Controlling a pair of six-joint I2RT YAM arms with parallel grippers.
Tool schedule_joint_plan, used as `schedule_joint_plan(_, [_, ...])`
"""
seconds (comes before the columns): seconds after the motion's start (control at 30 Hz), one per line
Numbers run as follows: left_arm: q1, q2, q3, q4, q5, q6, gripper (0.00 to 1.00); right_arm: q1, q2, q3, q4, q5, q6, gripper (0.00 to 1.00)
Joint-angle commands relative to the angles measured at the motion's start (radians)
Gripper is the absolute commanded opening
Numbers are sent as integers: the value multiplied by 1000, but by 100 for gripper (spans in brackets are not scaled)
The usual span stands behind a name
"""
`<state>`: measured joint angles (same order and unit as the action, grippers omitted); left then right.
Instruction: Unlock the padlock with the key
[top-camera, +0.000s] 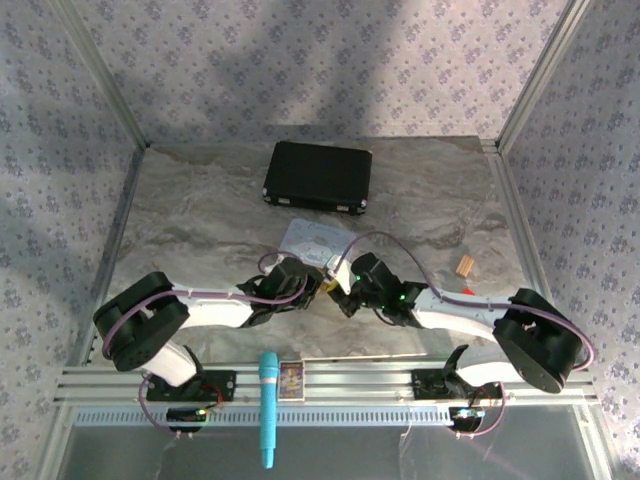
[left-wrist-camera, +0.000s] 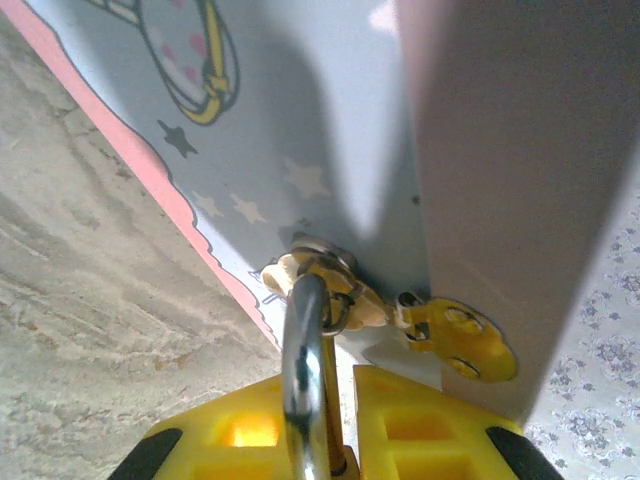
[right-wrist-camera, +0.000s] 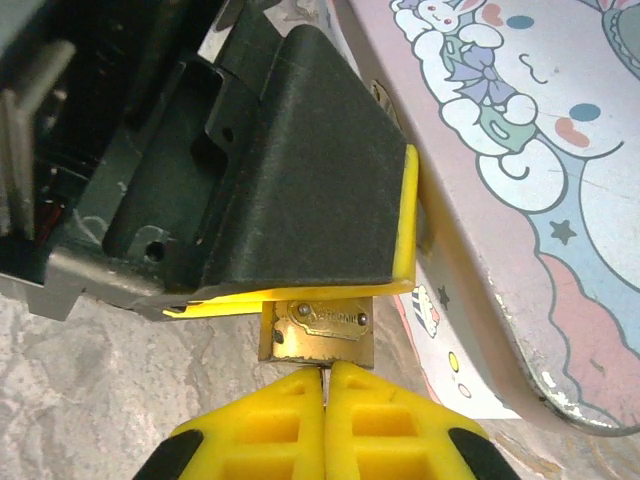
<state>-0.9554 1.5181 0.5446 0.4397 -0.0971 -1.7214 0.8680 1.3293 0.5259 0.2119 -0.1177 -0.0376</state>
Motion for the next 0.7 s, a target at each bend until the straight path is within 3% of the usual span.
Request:
schedule_joint_plan(0.0, [-6,-35,0,39,40,9,0,-41,-8,-24,22,-48,58,7])
schedule_joint_plan(0.33, [-22,-6,-14,18,23,11,1,-77,27,-64,106,-125,215,8])
schedule_joint_plan(0.57, [-21,-17,-3,-68,-10,56,0,-98,-19,-68,64,-117,287,33])
schedule_joint_plan(0.67, [-20,-10,-1,-75,0,57,0,-121,-83,-82,29,-99,381,53])
